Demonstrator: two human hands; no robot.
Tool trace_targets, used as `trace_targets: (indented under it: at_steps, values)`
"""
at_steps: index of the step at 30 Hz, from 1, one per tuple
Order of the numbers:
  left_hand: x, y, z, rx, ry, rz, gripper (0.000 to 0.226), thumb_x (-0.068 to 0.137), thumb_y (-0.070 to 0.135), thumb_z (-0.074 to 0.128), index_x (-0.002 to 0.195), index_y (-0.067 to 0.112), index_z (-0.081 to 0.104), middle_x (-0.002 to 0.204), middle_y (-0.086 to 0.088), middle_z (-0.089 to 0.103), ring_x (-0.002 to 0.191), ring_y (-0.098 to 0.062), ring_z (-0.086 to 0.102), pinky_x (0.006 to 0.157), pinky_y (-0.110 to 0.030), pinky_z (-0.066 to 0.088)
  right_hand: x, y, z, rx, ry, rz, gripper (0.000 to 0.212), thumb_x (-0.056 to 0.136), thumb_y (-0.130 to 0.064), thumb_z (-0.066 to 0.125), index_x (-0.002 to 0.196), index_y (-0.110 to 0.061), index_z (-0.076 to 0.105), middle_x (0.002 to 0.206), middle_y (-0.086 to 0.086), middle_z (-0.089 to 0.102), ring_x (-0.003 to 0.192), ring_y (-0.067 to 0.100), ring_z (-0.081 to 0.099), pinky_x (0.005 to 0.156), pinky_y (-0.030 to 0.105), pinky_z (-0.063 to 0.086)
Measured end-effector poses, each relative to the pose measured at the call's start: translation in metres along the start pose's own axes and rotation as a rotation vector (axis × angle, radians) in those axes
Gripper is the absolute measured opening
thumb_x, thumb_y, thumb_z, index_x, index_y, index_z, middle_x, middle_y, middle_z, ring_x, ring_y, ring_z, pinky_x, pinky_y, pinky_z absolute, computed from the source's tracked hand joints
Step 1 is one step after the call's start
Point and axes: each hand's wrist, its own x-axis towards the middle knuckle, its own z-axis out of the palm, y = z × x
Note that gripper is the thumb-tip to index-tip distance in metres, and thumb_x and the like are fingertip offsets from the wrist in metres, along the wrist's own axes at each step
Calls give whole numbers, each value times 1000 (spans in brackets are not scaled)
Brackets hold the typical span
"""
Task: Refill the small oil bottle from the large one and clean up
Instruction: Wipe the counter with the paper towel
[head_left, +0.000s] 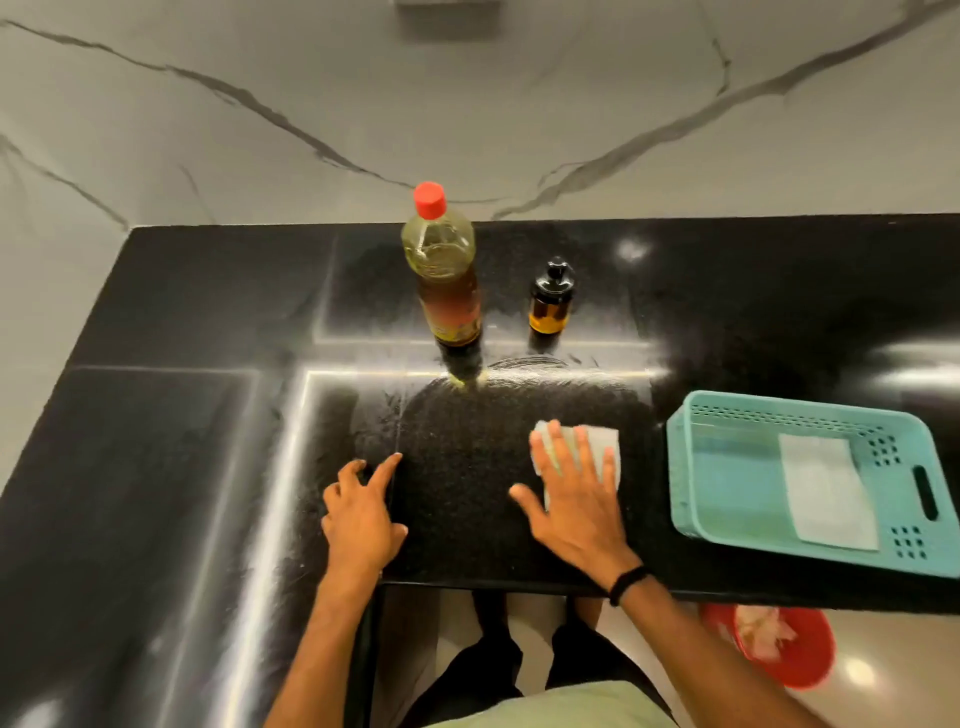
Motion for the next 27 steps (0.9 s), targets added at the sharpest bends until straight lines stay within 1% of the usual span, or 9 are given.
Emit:
trace_targets:
  at_steps: [2,5,8,12,14,17,21,24,27]
  values:
    - [-1,2,-3,-14,-14,-5,95,75,19,79,150,45,26,154,-6,17,135,-35,24,104,-56,41,37,7,-8,-5,12,62,79,90,-72,25,156,-33,4,165,-5,-2,152,30,-4,118,61,1]
    - [-1,1,-4,-42,-11,-30,95,74,18,80,149,45,28,153,-5,17,136,-34,22,104,-58,40,92,-14,-12,27,-12,106,80,91,-73,20,156,-31,3,165,-2,-5,151,32,-9,117,63,-4]
    - [-1,2,-3,-38,1,-48,97,73,18,81,148,46,26,153,-4,17,136,-33,23,103,-56,40,102,-62,-3,20,-50,-33,80,91,-72,18,156,-30,0,165,-1,-8,150,31,-12,117,63,-5]
    - [-1,1,-1,-62,20,-61,100,72,18,81,150,43,24,153,-4,16,136,-33,24,102,-55,41,46,-101,17,-5,-135,-320,74,94,-67,22,156,-30,6,165,-5,-5,151,26,-13,118,61,0]
    - [-1,1,-1,-78,15,-66,102,72,18,82,151,40,21,154,-3,15,137,-33,23,103,-55,40,33,-90,16,-23,-155,-337,71,95,-65,20,156,-32,6,165,-7,-4,151,24,-11,119,58,1]
    - [1,1,-2,-105,11,-68,105,71,19,82,153,36,18,154,-4,15,137,-33,23,105,-55,38,74,-82,7,-48,-128,-268,69,96,-63,16,156,-32,3,165,-7,-6,151,23,-11,120,56,-1]
    - [2,-1,-2,-115,2,-88,110,70,20,84,154,30,15,153,-3,17,136,-34,25,105,-55,38,139,-127,0,31,-143,-203,70,97,-61,16,157,-25,5,165,-2,-5,151,27,-11,120,55,-6]
    - [0,-2,0,-118,20,-85,113,69,19,85,155,23,13,154,-5,18,136,-36,26,103,-56,39,124,-156,12,-12,-170,-322,68,99,-57,22,157,-23,10,165,1,-1,151,28,-8,120,55,-4]
    - [0,-4,1,-110,27,-72,113,69,20,86,156,21,14,155,-6,19,136,-36,27,105,-54,39,68,-145,24,-23,-157,-420,67,99,-58,22,157,-25,10,165,-1,1,152,24,-7,121,53,-3]
